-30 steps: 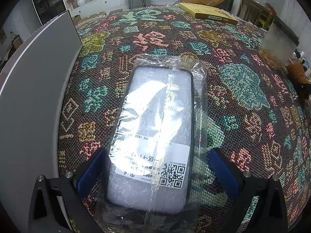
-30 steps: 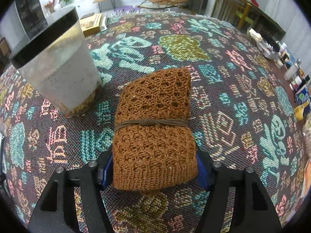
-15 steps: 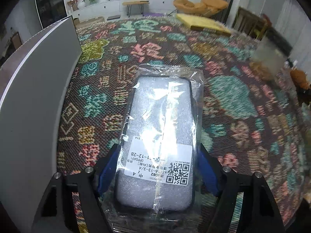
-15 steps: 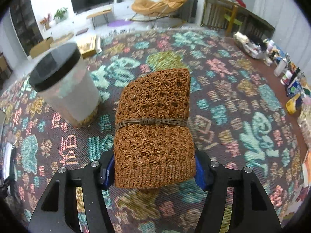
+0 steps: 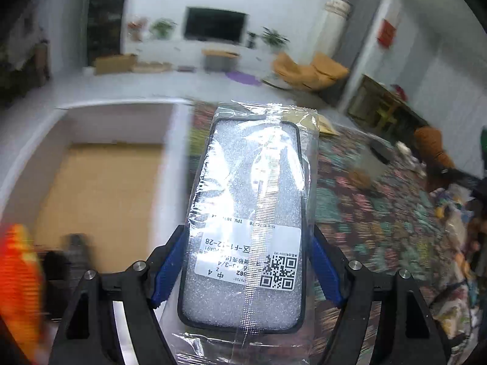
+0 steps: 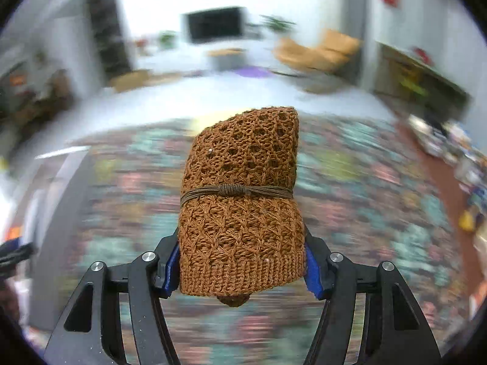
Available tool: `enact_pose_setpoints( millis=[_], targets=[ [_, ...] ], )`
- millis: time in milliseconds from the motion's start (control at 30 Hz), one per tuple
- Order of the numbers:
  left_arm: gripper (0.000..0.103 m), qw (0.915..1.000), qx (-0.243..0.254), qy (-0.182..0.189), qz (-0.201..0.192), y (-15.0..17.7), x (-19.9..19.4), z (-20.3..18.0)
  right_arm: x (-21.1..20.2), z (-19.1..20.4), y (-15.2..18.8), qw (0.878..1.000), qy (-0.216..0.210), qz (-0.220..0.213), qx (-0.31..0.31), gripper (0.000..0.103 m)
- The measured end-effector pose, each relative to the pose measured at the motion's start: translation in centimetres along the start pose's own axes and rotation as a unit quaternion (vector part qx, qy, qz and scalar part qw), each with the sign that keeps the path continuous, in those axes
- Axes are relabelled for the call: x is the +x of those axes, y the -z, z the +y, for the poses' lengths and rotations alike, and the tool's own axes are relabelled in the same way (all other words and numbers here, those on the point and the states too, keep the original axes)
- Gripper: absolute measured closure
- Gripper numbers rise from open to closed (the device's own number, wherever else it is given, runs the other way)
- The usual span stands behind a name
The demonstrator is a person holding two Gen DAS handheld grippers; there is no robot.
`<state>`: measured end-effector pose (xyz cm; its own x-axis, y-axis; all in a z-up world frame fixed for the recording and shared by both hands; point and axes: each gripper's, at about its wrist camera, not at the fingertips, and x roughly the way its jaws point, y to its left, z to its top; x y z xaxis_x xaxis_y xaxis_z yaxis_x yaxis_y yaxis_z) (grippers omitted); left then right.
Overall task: Organize soft objects
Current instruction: 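Carry the package over the white box with the left tool while the right tool carries the knit bundle, then open the left tool over the box while the right tool releases the knit bundle into it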
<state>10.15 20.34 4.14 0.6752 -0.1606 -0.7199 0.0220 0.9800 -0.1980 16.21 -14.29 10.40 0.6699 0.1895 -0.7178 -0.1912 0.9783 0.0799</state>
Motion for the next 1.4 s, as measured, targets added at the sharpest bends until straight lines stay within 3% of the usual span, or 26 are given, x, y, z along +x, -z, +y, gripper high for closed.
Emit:
enact_pose_setpoints(
  millis=[100, 233, 333, 433, 533, 733, 833, 967, 1100, 1400],
  targets=[
    [0.027, 0.9966, -0.014, -0.08, -0.01, 0.8, -3.6, 5.7, 0.2, 9.3, -0.5, 0.994, -0.101, 0.005, -0.034, 0.037],
    [0.027, 0.9873, -0.04, -0.154, 0.002, 2.5, -6.1, 11.8, 2.1, 21.5, 0.4, 0.976, -0.202, 0.029, -0.073, 0.036],
    [0.02, 0.9791, -0.048, -0.198, 0.007, 3.8, -6.9, 14.4, 4.5, 27.8, 1.8, 0.969, -0.225, 0.051, -0.087, 0.029],
    [0.011, 0.9763, -0.062, -0.208, -0.002, 5.2, -7.4, 15.3, 7.6, 31.0, 3.7, 0.96, -0.246, 0.101, -0.085, 0.025],
    [0.009, 0.9738, -0.07, -0.216, -0.013, 5.8, -7.8, 15.4, 9.3, 31.3, 5.6, 0.953, -0.26, 0.141, -0.072, 0.025],
    [0.004, 0.9626, -0.054, -0.262, -0.041, 6.0, -9.7, 13.1, 6.8, 29.6, 5.4, 0.963, -0.236, 0.098, -0.086, 0.025],
    [0.0, 0.9606, -0.073, -0.262, -0.06, 6.0, -10.9, 12.3, 5.3, 30.0, 5.0, 0.966, -0.223, 0.083, -0.1, 0.025],
    [0.0, 0.9592, -0.103, -0.252, -0.076, 6.1, -12.2, 11.8, 3.8, 31.0, 4.7, 0.967, -0.212, 0.077, -0.119, 0.025],
    [0.0, 0.9496, -0.095, -0.291, -0.066, 6.1, -12.9, 10.9, 2.7, 31.1, 4.7, 0.967, -0.204, 0.089, -0.121, 0.025],
    [0.0, 0.952, -0.093, -0.283, -0.068, 5.9, -13.7, 9.5, 1.6, 31.3, 6.0, 0.969, -0.168, 0.102, -0.152, 0.025]
  ],
)
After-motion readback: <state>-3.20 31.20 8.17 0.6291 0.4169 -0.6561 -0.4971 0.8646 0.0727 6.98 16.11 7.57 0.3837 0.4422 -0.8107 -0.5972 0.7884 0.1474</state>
